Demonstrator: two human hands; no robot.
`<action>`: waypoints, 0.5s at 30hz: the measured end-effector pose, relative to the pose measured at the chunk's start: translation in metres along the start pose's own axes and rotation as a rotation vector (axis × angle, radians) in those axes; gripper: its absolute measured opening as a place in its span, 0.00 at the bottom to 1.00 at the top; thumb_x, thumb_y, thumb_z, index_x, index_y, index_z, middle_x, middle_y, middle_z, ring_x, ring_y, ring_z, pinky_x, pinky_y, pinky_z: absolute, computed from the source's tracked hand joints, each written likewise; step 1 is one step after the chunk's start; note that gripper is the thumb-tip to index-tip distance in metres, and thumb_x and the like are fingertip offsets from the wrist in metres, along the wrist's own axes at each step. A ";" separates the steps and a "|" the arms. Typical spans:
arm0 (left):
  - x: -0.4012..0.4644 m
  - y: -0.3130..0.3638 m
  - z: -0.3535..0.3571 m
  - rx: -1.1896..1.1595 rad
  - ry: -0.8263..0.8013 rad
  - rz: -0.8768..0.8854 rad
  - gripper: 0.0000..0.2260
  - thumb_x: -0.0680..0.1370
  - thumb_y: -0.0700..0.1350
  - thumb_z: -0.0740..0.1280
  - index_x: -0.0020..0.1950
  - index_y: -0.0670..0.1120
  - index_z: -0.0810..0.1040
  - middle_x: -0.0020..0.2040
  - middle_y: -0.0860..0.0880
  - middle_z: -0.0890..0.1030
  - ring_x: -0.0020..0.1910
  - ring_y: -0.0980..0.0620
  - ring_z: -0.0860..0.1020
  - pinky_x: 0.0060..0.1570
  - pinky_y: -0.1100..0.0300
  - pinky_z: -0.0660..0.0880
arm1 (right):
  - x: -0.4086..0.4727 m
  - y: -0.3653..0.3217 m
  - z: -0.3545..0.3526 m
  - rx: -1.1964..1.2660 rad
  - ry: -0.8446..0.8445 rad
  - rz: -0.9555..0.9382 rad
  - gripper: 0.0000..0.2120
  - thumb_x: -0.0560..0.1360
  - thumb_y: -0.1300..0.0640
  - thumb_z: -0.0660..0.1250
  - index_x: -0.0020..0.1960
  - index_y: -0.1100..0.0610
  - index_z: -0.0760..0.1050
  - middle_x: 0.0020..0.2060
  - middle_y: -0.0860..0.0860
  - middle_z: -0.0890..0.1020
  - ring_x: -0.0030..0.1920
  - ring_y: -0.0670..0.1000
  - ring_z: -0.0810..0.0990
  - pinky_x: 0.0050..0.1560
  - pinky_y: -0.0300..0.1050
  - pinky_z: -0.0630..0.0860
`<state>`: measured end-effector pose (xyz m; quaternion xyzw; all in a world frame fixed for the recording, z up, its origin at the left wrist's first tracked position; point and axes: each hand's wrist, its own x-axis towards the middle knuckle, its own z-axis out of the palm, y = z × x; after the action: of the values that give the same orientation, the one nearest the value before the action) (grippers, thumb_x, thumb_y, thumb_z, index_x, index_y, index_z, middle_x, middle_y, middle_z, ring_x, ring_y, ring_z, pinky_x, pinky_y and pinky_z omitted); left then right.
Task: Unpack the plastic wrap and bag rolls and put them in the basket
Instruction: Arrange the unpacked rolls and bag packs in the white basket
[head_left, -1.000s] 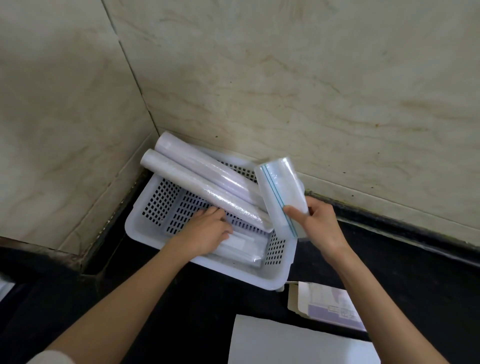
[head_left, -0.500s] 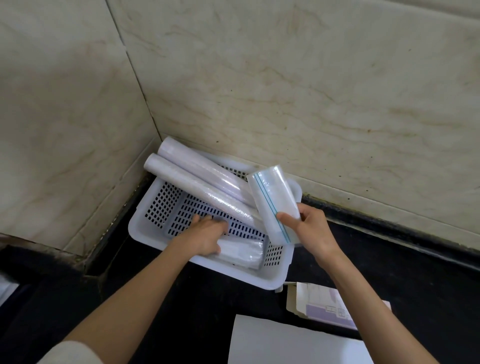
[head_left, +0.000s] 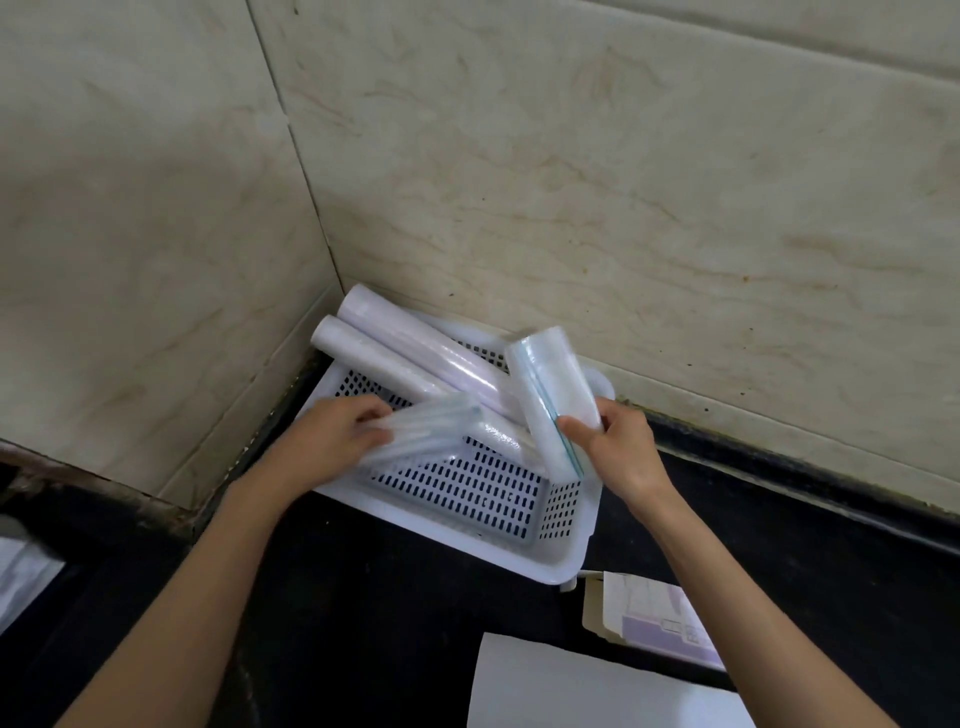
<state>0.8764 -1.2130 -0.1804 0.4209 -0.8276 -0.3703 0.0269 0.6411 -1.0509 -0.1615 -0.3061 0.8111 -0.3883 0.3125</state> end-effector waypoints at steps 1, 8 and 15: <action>-0.005 -0.002 -0.009 -0.068 0.060 -0.001 0.04 0.75 0.42 0.68 0.45 0.52 0.78 0.41 0.54 0.80 0.41 0.59 0.77 0.39 0.65 0.69 | 0.000 -0.001 0.005 -0.098 -0.033 -0.048 0.08 0.73 0.56 0.67 0.50 0.57 0.77 0.35 0.48 0.78 0.35 0.46 0.77 0.30 0.37 0.71; -0.017 -0.006 -0.026 -0.246 0.191 -0.030 0.04 0.74 0.39 0.68 0.48 0.47 0.78 0.40 0.54 0.79 0.39 0.62 0.75 0.38 0.68 0.68 | -0.004 0.007 0.064 -0.654 -0.483 -0.183 0.16 0.73 0.57 0.64 0.61 0.55 0.71 0.53 0.53 0.79 0.48 0.53 0.76 0.46 0.46 0.73; -0.001 -0.005 -0.001 -0.167 -0.003 -0.013 0.09 0.72 0.40 0.70 0.47 0.54 0.77 0.43 0.60 0.78 0.42 0.66 0.75 0.38 0.74 0.67 | 0.006 0.017 0.076 -0.816 -0.550 -0.147 0.17 0.73 0.56 0.66 0.60 0.60 0.70 0.62 0.54 0.73 0.58 0.55 0.75 0.52 0.46 0.72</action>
<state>0.8805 -1.2151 -0.1826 0.4219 -0.7913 -0.4386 0.0584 0.6898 -1.0795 -0.2157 -0.5510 0.7607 0.0349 0.3415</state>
